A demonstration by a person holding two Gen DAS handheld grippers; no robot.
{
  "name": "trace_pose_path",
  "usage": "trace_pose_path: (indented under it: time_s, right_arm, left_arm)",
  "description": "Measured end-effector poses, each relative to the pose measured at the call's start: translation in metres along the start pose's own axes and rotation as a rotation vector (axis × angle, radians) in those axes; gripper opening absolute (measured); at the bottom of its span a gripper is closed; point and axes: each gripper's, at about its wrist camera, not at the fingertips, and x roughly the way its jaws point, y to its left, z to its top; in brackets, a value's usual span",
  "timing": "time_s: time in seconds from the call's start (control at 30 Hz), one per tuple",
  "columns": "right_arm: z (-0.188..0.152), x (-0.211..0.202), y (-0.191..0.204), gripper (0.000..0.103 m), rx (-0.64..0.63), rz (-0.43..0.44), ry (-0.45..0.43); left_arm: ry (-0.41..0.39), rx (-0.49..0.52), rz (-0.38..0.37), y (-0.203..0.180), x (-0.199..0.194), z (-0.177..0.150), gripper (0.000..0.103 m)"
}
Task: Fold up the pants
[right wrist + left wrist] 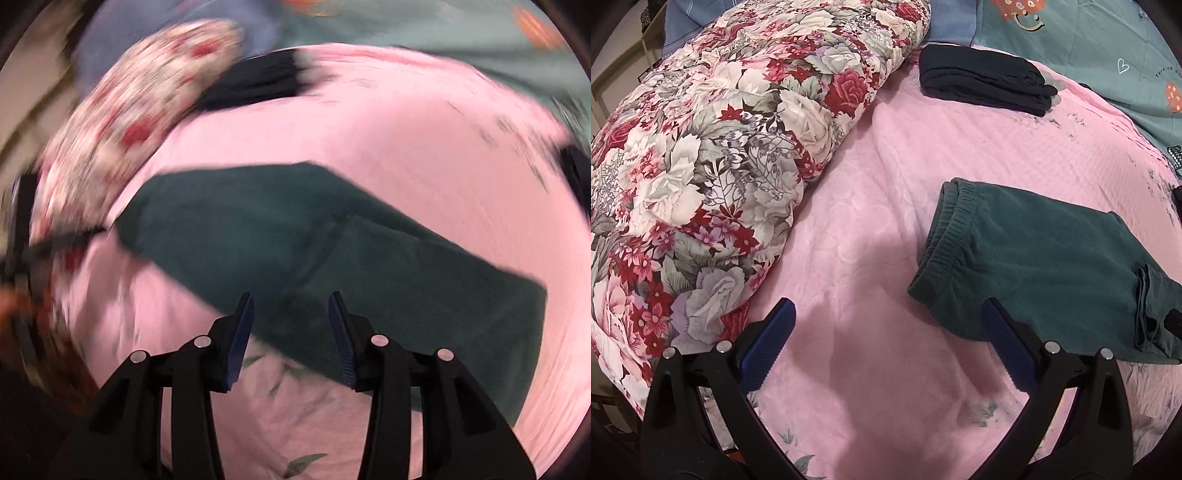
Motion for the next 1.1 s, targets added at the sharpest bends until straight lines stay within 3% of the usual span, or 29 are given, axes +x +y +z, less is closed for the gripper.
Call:
trace_pose_path:
  time_s: [0.07, 0.17, 0.3, 0.4, 0.47, 0.53, 0.63, 0.8, 1.0, 1.03, 1.07, 1.1]
  right_arm:
    - [0.002, 0.006, -0.008, 0.043, 0.034, -0.009, 0.026]
    - [0.006, 0.011, -0.008, 0.042, 0.064, 0.045, 0.052]
    - [0.005, 0.016, 0.008, 0.04, -0.018, 0.052, 0.072]
    - [0.004, 0.023, 0.007, 0.032, -0.057, 0.014, 0.1]
    - [0.004, 0.03, 0.01, 0.012, -0.087, 0.014, 0.125]
    - [0.004, 0.03, 0.013, 0.005, -0.119, -0.007, 0.123]
    - [0.01, 0.014, 0.015, 0.004, -0.101, 0.017, 0.07]
    - [0.011, 0.004, 0.032, 0.004, -0.136, 0.081, 0.055]
    - [-0.01, 0.036, 0.035, 0.005, -0.197, 0.042, 0.171]
    - [-0.011, 0.034, 0.034, 0.012, -0.204, 0.036, 0.169]
    - [-0.009, 0.033, 0.036, 0.032, -0.205, 0.023, 0.177]
    - [-0.007, 0.029, 0.038, 0.043, -0.203, 0.015, 0.184]
  left_arm:
    - [-0.01, 0.013, -0.012, -0.005, -0.002, -0.001, 0.101]
    - [-0.026, 0.046, -0.02, -0.013, -0.005, -0.001, 0.101]
    - [-0.013, 0.042, -0.037, -0.015, -0.001, -0.002, 0.101]
    - [-0.002, 0.027, -0.044, -0.012, 0.001, -0.003, 0.101]
    - [-0.005, 0.018, -0.04, -0.009, 0.001, -0.003, 0.101]
    - [-0.004, 0.009, -0.04, -0.006, 0.001, -0.003, 0.101]
    - [0.0, -0.002, -0.039, -0.003, 0.002, -0.005, 0.101]
    - [0.006, -0.003, -0.04, -0.004, 0.003, -0.008, 0.101]
    - [0.006, 0.002, -0.04, -0.003, 0.003, -0.008, 0.101]
    - [0.003, -0.003, -0.039, -0.002, 0.003, -0.008, 0.101]
    - [0.003, -0.007, -0.039, -0.002, 0.003, -0.007, 0.101]
    - [0.003, -0.01, -0.039, -0.001, 0.003, -0.007, 0.101]
